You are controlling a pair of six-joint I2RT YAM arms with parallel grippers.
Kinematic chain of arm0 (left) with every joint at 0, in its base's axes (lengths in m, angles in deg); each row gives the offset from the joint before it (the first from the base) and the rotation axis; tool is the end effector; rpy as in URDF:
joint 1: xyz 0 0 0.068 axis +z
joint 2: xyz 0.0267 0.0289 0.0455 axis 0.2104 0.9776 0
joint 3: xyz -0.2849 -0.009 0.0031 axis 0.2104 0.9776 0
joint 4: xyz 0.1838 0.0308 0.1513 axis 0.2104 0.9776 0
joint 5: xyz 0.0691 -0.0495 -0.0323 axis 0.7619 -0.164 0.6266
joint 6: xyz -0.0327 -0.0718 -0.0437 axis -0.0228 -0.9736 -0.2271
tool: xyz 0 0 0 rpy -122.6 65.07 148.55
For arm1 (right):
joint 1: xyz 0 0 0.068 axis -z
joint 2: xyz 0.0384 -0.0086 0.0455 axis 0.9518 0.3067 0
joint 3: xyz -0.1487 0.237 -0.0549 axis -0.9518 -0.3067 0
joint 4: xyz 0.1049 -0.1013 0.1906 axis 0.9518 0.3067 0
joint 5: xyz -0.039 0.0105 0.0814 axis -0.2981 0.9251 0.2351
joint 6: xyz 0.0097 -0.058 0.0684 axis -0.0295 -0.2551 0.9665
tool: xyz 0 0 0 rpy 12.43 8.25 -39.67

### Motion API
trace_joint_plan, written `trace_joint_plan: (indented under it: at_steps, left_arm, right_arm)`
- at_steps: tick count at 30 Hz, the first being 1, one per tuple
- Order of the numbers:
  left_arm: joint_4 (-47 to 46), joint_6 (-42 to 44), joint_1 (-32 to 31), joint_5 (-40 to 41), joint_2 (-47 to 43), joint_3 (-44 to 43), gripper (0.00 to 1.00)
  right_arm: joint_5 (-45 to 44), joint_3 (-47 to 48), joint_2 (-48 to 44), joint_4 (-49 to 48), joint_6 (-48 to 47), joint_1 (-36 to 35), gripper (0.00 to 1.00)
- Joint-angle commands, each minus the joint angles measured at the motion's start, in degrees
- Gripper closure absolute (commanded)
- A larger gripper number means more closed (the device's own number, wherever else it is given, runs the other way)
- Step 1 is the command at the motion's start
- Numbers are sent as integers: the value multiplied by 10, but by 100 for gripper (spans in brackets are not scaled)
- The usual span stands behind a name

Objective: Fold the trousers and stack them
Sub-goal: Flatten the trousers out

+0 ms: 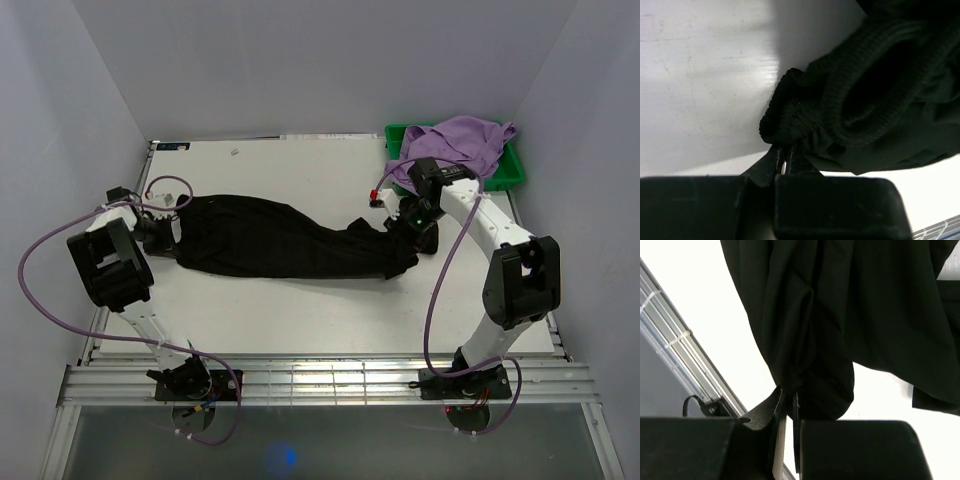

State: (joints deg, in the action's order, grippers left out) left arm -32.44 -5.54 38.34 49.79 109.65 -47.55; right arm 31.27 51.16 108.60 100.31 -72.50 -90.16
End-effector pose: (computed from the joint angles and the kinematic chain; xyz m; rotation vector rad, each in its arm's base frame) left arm 0.3319 0.1279 0.1445 -0.0312 2.7979 -0.4305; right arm 0.2808 0.1273 0.2370 -1.4303 2.4696 0.5835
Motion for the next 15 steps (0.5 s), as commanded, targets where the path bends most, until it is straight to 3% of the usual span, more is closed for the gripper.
trace_joint_plan:
  at_steps: [1, 10, 11, 13, 14, 15]
  left_arm:
    - [-25, 12, 10, 52, -24, 5, 100]
    - [83, 104, 84, 124, -111, -44, 100]
    - [83, 124, 87, 137, -128, -37, 100]
    - [83, 134, 89, 160, -137, -24, 100]
    - [82, 135, 89, 164, -140, -11, 100]
    - [81, 134, 89, 167, -139, -6, 100]
  right_arm:
    - [-20, 45, -21, 56, -22, 1, 92]
    - [-45, 63, 52, 57, 7, -12, 91]
    - [-49, 51, 62, 47, 18, -24, 79]
    - [-50, 42, 67, 5, 52, -32, 67]
    - [-47, 40, 67, -7, 63, -35, 49]
    - [-43, 36, 62, -17, 71, -34, 42]
